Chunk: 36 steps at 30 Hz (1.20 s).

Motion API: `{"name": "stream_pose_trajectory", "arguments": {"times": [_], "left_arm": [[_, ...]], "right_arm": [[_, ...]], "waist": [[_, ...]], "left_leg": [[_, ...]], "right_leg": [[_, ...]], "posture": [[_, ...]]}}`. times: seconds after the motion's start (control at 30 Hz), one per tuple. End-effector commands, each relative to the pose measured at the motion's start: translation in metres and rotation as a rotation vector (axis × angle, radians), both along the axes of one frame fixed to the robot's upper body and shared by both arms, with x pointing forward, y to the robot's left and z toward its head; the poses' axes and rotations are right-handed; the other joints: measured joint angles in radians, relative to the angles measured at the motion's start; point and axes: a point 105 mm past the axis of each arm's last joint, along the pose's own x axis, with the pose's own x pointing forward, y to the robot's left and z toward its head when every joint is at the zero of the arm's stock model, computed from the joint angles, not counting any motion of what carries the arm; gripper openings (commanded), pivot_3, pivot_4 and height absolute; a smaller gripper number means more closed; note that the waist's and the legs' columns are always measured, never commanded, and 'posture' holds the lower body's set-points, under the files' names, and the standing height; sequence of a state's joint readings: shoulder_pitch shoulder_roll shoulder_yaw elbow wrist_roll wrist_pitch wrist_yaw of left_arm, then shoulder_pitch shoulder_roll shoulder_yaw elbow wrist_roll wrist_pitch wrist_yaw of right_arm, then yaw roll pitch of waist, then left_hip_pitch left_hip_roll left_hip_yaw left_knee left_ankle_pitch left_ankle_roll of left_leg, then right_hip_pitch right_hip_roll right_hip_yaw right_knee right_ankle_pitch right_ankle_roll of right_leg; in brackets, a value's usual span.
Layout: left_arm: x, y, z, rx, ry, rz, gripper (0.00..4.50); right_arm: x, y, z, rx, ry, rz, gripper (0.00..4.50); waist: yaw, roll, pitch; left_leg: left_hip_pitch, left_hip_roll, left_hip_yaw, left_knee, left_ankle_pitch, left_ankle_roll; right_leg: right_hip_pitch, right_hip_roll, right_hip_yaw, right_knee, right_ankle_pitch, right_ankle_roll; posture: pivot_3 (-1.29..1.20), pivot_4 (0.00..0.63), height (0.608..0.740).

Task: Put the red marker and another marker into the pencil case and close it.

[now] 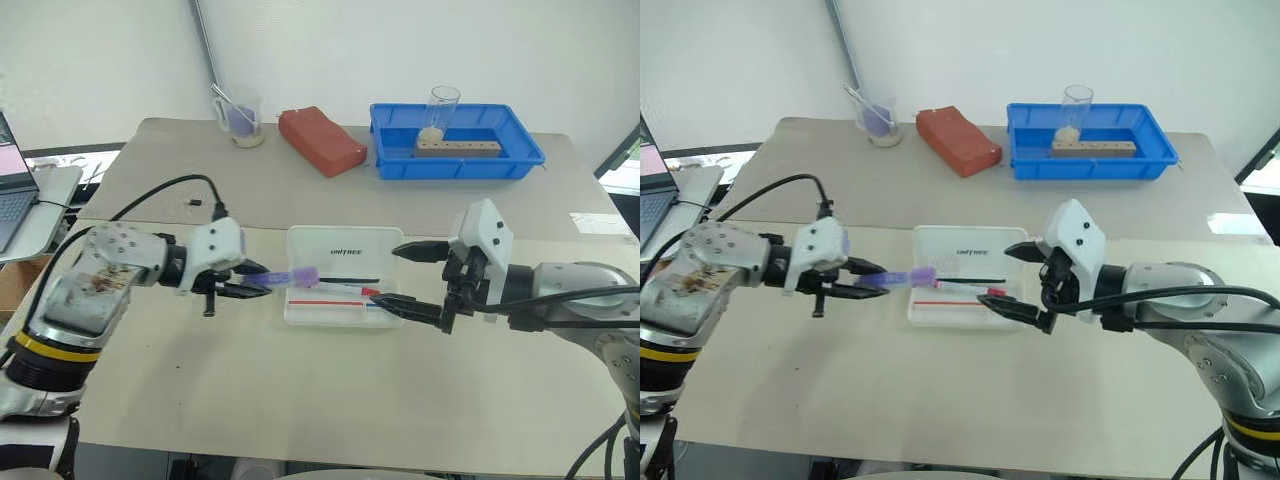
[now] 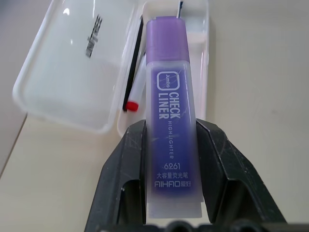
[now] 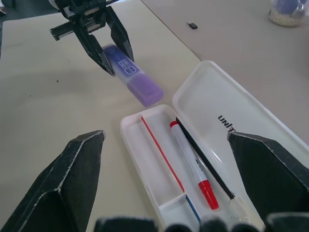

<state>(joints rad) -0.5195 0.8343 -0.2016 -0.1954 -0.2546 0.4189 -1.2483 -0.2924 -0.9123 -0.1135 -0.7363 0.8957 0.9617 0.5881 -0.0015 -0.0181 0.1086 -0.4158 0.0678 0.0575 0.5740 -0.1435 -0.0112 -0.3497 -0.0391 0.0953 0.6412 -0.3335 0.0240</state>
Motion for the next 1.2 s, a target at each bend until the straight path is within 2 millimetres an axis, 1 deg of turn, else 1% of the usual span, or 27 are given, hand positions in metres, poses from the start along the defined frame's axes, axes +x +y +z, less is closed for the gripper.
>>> {"name": "stream_pose_trajectory", "arguments": {"times": [0.03, 0.1, 0.2, 0.3, 0.37, 0.5, 0.67, 0.8, 0.9, 1.0, 1.07, 1.13, 1.17, 1.2], "left_arm": [[0.005, -0.027, -0.003, -0.014, -0.073, -0.070, 0.93], [0.004, -0.038, -0.009, -0.018, -0.063, -0.106, 0.93], [-0.002, -0.049, -0.019, -0.019, -0.044, -0.146, 0.93], [-0.004, -0.054, -0.028, -0.011, -0.041, -0.148, 0.93], [0.000, -0.055, -0.036, 0.007, -0.064, -0.117, 0.93], [0.000, -0.057, -0.046, 0.026, -0.066, -0.099, 0.93], [-0.002, -0.056, -0.050, 0.022, -0.064, -0.079, 0.93], [0.002, -0.052, -0.046, 0.022, -0.071, -0.061, 0.93], [0.002, -0.052, -0.045, 0.029, -0.071, -0.071, 0.93], [-0.001, -0.051, -0.047, 0.039, -0.054, -0.100, 0.93], [-0.002, -0.051, -0.047, 0.040, -0.050, -0.100, 1.99], [-0.001, -0.050, -0.047, 0.043, -0.050, -0.096, 2.78], [-0.001, -0.050, -0.047, 0.044, -0.051, -0.096, 3.36], [0.000, -0.050, -0.046, 0.041, -0.054, -0.093, 3.82]], "right_arm": [[-0.003, -0.009, 0.003, -0.022, -0.055, -0.026, 4.50], [-0.004, -0.012, 0.001, -0.020, -0.048, -0.041, 4.50], [-0.006, -0.015, -0.001, -0.023, -0.044, -0.058, 4.50], [-0.008, -0.015, -0.002, -0.020, -0.044, -0.067, 4.50], [-0.009, -0.015, -0.001, -0.018, -0.046, -0.071, 4.50], [-0.010, -0.014, -0.001, -0.016, -0.049, -0.077, 4.50], [-0.009, -0.015, -0.001, -0.018, -0.052, -0.085, 4.50], [-0.009, -0.013, -0.001, -0.011, -0.052, -0.076, 4.50], [-0.008, -0.012, -0.001, -0.007, -0.054, -0.076, 4.50], [-0.008, -0.011, -0.002, -0.007, -0.053, -0.074, 4.50], [-0.008, -0.012, -0.001, -0.007, -0.055, -0.076, 4.50], [-0.007, -0.012, -0.001, -0.008, -0.056, -0.078, 4.50], [-0.007, -0.012, 0.000, -0.008, -0.057, -0.079, 4.50], [-0.007, -0.013, 0.000, -0.007, -0.058, -0.081, 4.50]], "waist": [[0.006, 0.000, 0.000], [0.005, 0.000, 0.000], [-0.003, 0.000, 0.000], [-0.011, 0.000, 0.000], [-0.011, 0.000, 0.000], [-0.010, 0.000, 0.000], [-0.009, 0.000, 0.000], [-0.009, 0.000, 0.000], [-0.009, 0.000, 0.000], [-0.010, 0.000, 0.000], [-0.010, 0.000, 0.000], [-0.010, 0.000, 0.000], [-0.010, 0.000, 0.000], [-0.010, 0.000, 0.000]], "left_leg": [[0.000, 0.000, 0.000, 0.001, 0.000, 0.000], [-0.001, 0.000, 0.000, 0.001, 0.000, 0.000], [-0.001, 0.000, -0.002, 0.001, 0.000, 0.000], [0.000, 0.000, -0.003, 0.001, 0.000, 0.000], [0.000, 0.000, -0.003, 0.001, 0.000, 0.000], [0.000, 0.000, -0.003, 0.001, 0.000, 0.000], [0.000, 0.000, -0.003, 0.001, 0.000, 0.000], [0.000, 0.000, -0.003, 0.001, 0.000, 0.000], [0.000, 0.000, -0.003, 0.001, 0.000, 0.000], [0.000, 0.000, -0.003, 0.001, 0.000, 0.000], [0.000, 0.000, -0.003, 0.001, 0.000, 0.000], [0.000, 0.000, -0.003, 0.001, 0.000, 0.000], [0.000, 0.000, -0.003, 0.001, 0.000, 0.000], [0.000, 0.000, -0.003, 0.001, 0.000, 0.000]], "right_leg": [[0.000, 0.000, 0.000, 0.000, 0.000, 0.000], [0.000, 0.000, 0.000, 0.000, 0.000, 0.001], [0.000, 0.002, 0.001, 0.001, 0.000, 0.001], [0.000, 0.003, 0.001, 0.001, 0.000, 0.001], [0.000, 0.003, 0.001, 0.001, 0.000, 0.001], [0.000, 0.003, 0.001, 0.001, 0.000, 0.001], [0.001, 0.003, 0.001, 0.001, 0.000, 0.001], [0.001, 0.003, 0.001, 0.001, 0.000, 0.001], [0.001, 0.003, 0.001, 0.001, 0.000, 0.001], [0.001, 0.003, 0.001, 0.001, 0.000, 0.001], [0.001, 0.003, 0.001, 0.001, 0.000, 0.001], [0.001, 0.003, 0.001, 0.001, 0.000, 0.001], [0.001, 0.003, 0.001, 0.001, 0.000, 0.001], [0.001, 0.003, 0.001, 0.001, 0.000, 0.001]], "posture": [[0.00, 0.150, 0.740], [0.00, 0.150, 0.740], [0.00, 0.150, 0.740], [0.00, 0.150, 0.740], [0.00, 0.150, 0.740], [0.00, 0.150, 0.740], [0.00, 0.150, 0.740], [0.00, 0.150, 0.740], [0.00, 0.150, 0.740], [0.00, 0.150, 0.740], [0.00, 0.150, 0.740], [0.00, 0.150, 0.740], [0.00, 0.150, 0.740], [0.00, 0.150, 0.740]]}}
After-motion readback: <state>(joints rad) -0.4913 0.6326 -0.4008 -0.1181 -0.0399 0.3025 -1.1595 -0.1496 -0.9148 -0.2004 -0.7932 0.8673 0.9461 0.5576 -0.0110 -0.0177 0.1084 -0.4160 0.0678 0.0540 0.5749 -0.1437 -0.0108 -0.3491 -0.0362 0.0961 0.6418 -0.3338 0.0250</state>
